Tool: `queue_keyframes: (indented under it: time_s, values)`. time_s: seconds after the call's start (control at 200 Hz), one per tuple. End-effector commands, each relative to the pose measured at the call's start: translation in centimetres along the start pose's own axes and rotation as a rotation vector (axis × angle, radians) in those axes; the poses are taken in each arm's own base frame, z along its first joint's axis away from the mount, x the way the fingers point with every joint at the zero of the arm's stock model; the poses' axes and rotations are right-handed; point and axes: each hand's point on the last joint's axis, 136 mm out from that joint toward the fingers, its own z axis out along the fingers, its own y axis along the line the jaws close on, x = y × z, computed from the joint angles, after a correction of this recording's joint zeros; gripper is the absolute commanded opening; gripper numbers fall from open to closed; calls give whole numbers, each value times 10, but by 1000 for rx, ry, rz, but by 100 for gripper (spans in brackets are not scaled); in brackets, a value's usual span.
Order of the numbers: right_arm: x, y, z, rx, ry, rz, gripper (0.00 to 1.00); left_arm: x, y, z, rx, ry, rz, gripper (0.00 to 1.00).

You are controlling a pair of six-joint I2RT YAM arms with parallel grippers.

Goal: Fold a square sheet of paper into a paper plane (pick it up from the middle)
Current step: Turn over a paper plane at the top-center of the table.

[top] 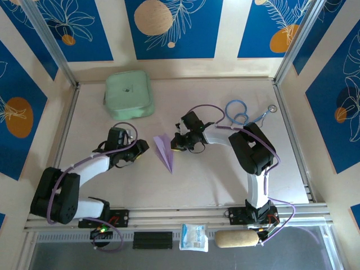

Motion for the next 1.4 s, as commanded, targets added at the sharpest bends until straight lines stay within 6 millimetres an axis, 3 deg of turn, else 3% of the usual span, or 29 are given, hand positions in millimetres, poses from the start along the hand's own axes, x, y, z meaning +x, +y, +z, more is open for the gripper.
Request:
queue_keyframes:
  time_s: [0.0,0.375,0.81,0.965,1.161,1.396]
  values:
    - [0,-4,-1,-7,-10,30,3,7,-18,13,81,48,-29,45]
    - [3,-15,-7,15,-30,40,4,23,-36,45,108,149,-14,41]
    - [2,-15,-8,26,-30,32,4,25,-64,45,158,151,84,52]
    - [1,-15,-8,26,-28,32,4,30,-61,54,94,188,107,51]
    - [1,-14,-9,27,-30,31,3,28,-51,61,6,198,104,37]
    - [0,-13,-11,31,-35,29,3,28,-41,64,-81,216,114,33]
